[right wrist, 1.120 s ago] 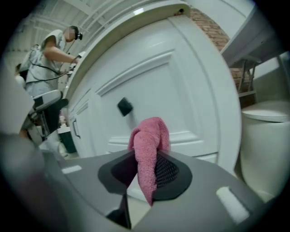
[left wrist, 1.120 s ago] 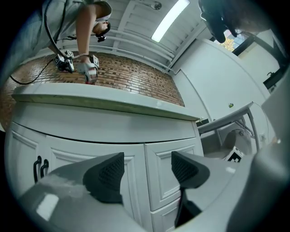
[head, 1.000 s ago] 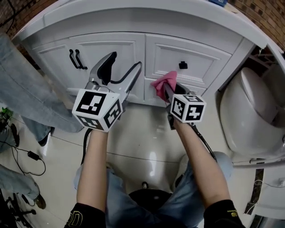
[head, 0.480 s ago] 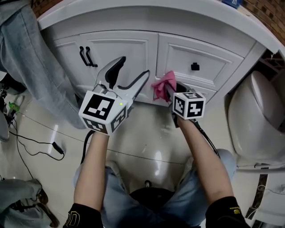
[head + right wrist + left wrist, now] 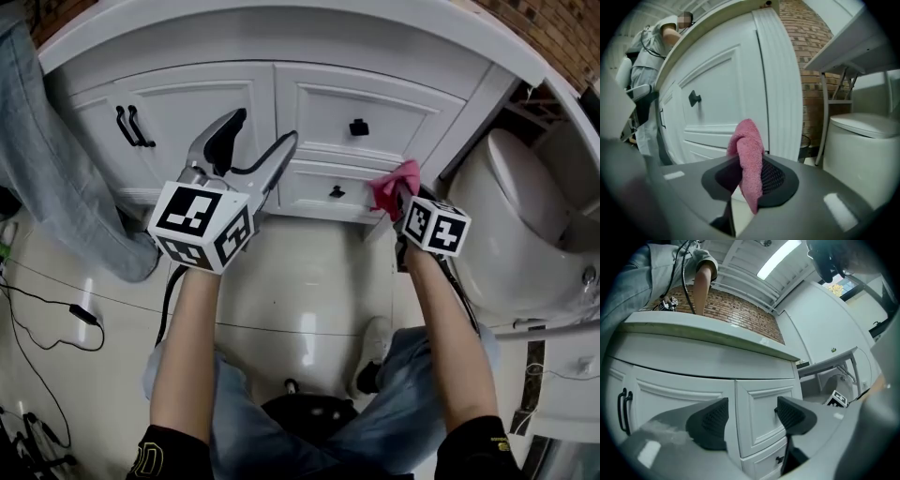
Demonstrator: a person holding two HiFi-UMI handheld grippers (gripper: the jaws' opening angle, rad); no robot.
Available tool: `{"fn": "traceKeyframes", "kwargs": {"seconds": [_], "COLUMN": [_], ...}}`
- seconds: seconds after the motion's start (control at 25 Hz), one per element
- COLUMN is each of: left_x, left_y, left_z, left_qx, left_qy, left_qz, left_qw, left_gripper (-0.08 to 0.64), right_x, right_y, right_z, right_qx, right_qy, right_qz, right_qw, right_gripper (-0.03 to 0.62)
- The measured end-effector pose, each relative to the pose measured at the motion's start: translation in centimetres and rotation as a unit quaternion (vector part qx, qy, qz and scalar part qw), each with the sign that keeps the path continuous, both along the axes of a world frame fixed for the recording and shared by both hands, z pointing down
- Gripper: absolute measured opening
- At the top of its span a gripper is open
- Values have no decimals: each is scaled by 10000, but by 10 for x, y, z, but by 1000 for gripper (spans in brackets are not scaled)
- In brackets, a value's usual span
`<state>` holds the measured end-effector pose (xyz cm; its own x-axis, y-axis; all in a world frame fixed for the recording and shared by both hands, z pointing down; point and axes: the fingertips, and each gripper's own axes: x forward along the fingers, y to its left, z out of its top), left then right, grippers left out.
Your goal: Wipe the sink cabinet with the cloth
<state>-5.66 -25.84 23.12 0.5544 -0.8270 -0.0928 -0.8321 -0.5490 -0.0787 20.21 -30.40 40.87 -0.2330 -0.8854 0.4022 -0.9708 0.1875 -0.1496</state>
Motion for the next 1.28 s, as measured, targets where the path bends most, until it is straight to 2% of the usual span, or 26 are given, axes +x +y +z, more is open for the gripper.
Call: {"fn": "traceKeyframes", "kwargs": {"seconds": [0.12, 0.2, 0.28, 0.44, 0.52, 0.6, 0.72, 0.84, 0.96, 1.12, 1.28], "left_x": [5, 0, -11, -34, -43, -54, -68, -71, -63, -32, 0], "left_y": [2, 4, 5, 8, 9, 8, 7, 3, -2, -6, -5], "left_z": [1, 2, 1, 0, 4, 9, 13, 13, 12, 8, 7], "left_qx": [11, 7, 8, 7, -25, -70, -107, -100, -90, -63, -13], "left_qy": [-52, -143, -201, -284, -383, -493, -587, -625, -481, -248, -198], "left_qz": [20, -31, -125, -298, -368, -452, -548, -550, -478, -250, 3], "left_qw": [10000, 9999, 9997, 9992, 9986, 9977, 9967, 9965, 9977, 9994, 9998], "left_gripper": [330, 330, 330, 330, 330, 330, 330, 329, 329, 330, 330], "right_x": [1, -31, -89, -205, -238, -251, -236, -197, -150, -68, 4], "right_y": [0, 1, 3, 12, 13, 10, 1, -4, -3, -2, 2], "right_z": [5, 12, 18, 17, 17, 21, 33, 45, 48, 48, 55], "right_qx": [-25, -69, -73, 133, 215, 290, 180, -81, -198, -405, -582], "right_qy": [-102, -250, -402, -382, -342, -98, 299, 549, 852, 893, 1041], "right_qz": [106, -179, -864, -2292, -2709, -2931, -2788, -2401, -2051, -1154, -288], "right_qw": [9999, 9995, 9954, 9725, 9618, 9556, 9597, 9692, 9748, 9885, 9924], "right_gripper": [77, 77, 77, 77, 77, 77, 75, 77, 77, 77, 77]}}
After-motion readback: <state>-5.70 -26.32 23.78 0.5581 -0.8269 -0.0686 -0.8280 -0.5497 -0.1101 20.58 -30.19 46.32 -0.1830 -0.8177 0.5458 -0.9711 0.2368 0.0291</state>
